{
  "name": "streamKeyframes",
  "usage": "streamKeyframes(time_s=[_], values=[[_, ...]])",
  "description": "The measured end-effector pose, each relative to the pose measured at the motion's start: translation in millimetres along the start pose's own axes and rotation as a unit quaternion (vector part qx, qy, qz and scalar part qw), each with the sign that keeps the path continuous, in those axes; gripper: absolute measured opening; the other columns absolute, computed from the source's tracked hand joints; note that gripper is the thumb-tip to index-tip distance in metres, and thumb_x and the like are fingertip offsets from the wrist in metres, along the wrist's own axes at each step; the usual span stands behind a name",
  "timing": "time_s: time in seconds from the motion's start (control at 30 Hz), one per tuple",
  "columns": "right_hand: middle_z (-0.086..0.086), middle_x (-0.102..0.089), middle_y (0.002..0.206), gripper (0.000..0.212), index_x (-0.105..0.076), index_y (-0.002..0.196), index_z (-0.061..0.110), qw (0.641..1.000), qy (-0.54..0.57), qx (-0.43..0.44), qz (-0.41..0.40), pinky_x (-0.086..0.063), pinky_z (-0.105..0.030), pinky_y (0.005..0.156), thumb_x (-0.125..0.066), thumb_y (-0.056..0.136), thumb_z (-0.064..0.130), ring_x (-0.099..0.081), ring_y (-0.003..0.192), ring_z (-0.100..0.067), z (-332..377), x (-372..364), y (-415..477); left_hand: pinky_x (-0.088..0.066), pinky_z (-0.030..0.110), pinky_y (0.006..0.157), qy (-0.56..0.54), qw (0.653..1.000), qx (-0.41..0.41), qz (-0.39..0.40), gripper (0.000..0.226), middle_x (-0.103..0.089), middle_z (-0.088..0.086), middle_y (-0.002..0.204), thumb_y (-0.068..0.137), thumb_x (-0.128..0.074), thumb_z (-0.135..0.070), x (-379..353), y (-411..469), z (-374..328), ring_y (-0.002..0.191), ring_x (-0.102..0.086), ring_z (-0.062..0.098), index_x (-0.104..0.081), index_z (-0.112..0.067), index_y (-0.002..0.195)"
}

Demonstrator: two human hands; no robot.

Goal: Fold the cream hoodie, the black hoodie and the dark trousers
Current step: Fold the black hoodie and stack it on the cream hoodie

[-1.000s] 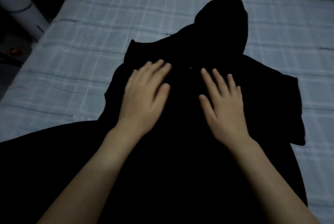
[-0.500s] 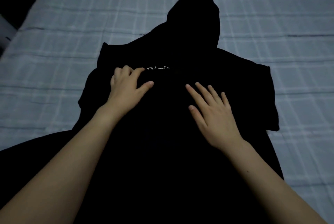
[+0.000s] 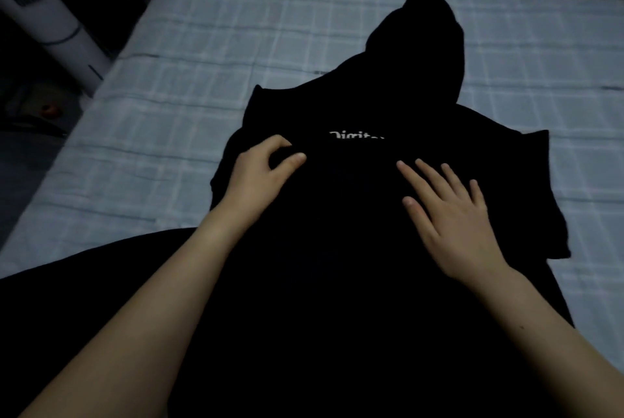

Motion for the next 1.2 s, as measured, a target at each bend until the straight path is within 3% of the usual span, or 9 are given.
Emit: streamKeyframes(time_s=[0.1,0.27,0.4,0.6,0.73,0.8,0.93,1.07,1.2], values=[[0.014,-0.014,0.165,0.064,-0.008,0.154,0.052,1.000,0.009,-0.005,0.016,-0.004,-0.054,0.122,-0.004,0.091,0.064,-0.005,0.154,-0.019,1,-11,2,-0.039,0.000,0.077,-0.071,0.996,0.063,-0.003,0.030,-0.063,-0.017,0.100,0.080,-0.078,-0.035,-1,-6,18,0.095,-0.056,-0.009,-0.065,-0.028,0.107],[0.013,-0.014,0.165,0.062,-0.008,0.154,0.051,1.000,0.016,-0.015,0.009,-0.005,-0.055,0.122,-0.006,0.093,0.062,-0.007,0.154,-0.019,1,-20,3,-0.046,0.021,0.096,-0.217,0.967,0.122,-0.056,0.051,-0.059,-0.005,0.122,0.079,-0.080,-0.025,0,-32,32,0.114,-0.055,0.004,-0.055,-0.024,0.124],[0.012,-0.014,0.165,0.062,-0.008,0.153,0.052,1.000,0.010,-0.013,0.009,-0.005,-0.057,0.121,-0.006,0.092,0.063,-0.007,0.154,-0.021,3,-19,2,-0.043,0.024,0.102,-0.115,0.992,0.020,-0.047,0.035,-0.059,0.000,0.121,0.084,-0.074,-0.019,5,-41,33,0.114,-0.055,0.005,-0.062,-0.031,0.116],[0.015,-0.016,0.164,0.059,-0.013,0.149,0.061,0.999,-0.033,0.020,-0.007,-0.005,-0.059,0.120,-0.003,0.091,0.067,-0.007,0.153,-0.033,12,4,5,-0.047,0.024,0.097,-0.097,0.990,0.024,-0.096,0.031,-0.065,0.002,0.116,0.084,-0.075,-0.015,57,-34,48,0.109,-0.061,0.009,-0.069,-0.033,0.109],[0.016,-0.012,0.165,0.060,-0.001,0.144,0.068,0.998,-0.052,-0.024,0.037,-0.007,-0.061,0.119,0.000,0.085,0.072,-0.006,0.152,-0.037,-11,-2,16,-0.041,0.039,0.096,0.272,0.953,0.129,0.041,0.042,-0.047,0.013,0.132,0.086,-0.068,-0.017,37,-41,58,0.115,-0.050,0.037,-0.060,-0.029,0.126],[0.016,-0.009,0.165,0.059,0.007,0.142,0.070,0.997,-0.059,-0.023,0.053,-0.008,-0.062,0.119,0.000,0.083,0.073,-0.006,0.151,-0.037,-19,-10,16,-0.039,0.049,0.096,0.382,0.922,0.039,-0.042,0.049,-0.044,0.021,0.138,0.084,-0.057,-0.013,16,-41,10,0.116,-0.045,0.043,-0.055,-0.018,0.133],[0.017,-0.007,0.165,0.057,0.003,0.145,0.066,0.999,-0.050,-0.010,0.000,-0.004,-0.060,0.118,-0.006,0.089,0.070,-0.002,0.152,-0.034,-29,3,28,-0.021,0.053,0.116,0.309,0.927,-0.210,0.018,0.056,-0.036,0.004,0.155,0.095,-0.035,-0.041,-67,-28,-60,0.143,-0.033,0.030,-0.038,-0.026,0.149],[0.018,-0.011,0.165,0.058,0.005,0.142,0.069,0.996,-0.047,-0.073,0.026,-0.011,-0.063,0.118,-0.001,0.084,0.074,-0.009,0.151,-0.037,-57,-23,37,-0.009,0.055,0.120,0.302,0.932,-0.161,0.118,0.056,-0.023,-0.007,0.161,0.099,-0.020,-0.054,-110,-11,-20,0.151,-0.011,0.017,-0.020,-0.041,0.153],[0.020,-0.015,0.163,0.055,0.000,0.142,0.070,0.994,0.017,-0.081,0.077,-0.009,-0.059,0.118,-0.010,0.088,0.071,-0.011,0.150,-0.035,-64,-28,43,-0.025,0.043,0.110,0.323,0.930,-0.136,0.110,0.055,-0.049,-0.011,0.145,0.095,-0.016,-0.055,-103,5,-41,0.133,-0.042,0.020,-0.045,-0.044,0.141]])
Point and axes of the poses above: each hand's wrist, its own y-axis towards the middle knuckle, its own x-axis out of the back of the hand, z = x × y, the point moved 6 cm from there along y, towards the middle knuckle
